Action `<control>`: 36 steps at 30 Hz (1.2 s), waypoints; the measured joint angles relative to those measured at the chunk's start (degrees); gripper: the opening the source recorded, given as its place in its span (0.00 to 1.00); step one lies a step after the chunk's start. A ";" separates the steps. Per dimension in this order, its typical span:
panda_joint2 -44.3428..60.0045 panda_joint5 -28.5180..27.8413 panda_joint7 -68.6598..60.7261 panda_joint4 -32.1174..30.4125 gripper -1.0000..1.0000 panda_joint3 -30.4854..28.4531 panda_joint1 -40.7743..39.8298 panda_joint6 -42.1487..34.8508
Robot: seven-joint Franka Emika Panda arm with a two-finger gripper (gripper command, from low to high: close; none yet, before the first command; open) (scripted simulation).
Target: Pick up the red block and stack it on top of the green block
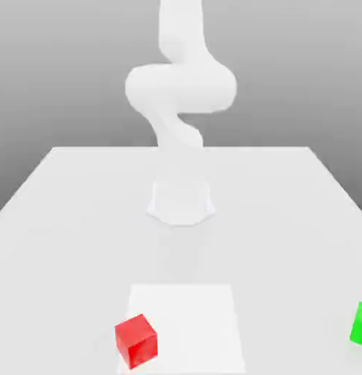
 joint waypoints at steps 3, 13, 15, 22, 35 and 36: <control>6.53 0.94 -5.55 -1.39 0.50 -2.78 1.95 2.57; 27.38 5.15 -24.15 -5.82 0.50 -10.12 6.49 10.76; 31.56 6.05 -27.92 -6.69 0.50 -11.05 6.87 12.34; 45.87 7.08 -39.55 -9.81 0.50 -11.84 5.50 18.14; 61.58 11.17 -47.10 -9.41 0.00 -7.44 1.23 28.75; 62.34 11.53 -47.39 -9.29 0.00 -7.05 0.91 29.39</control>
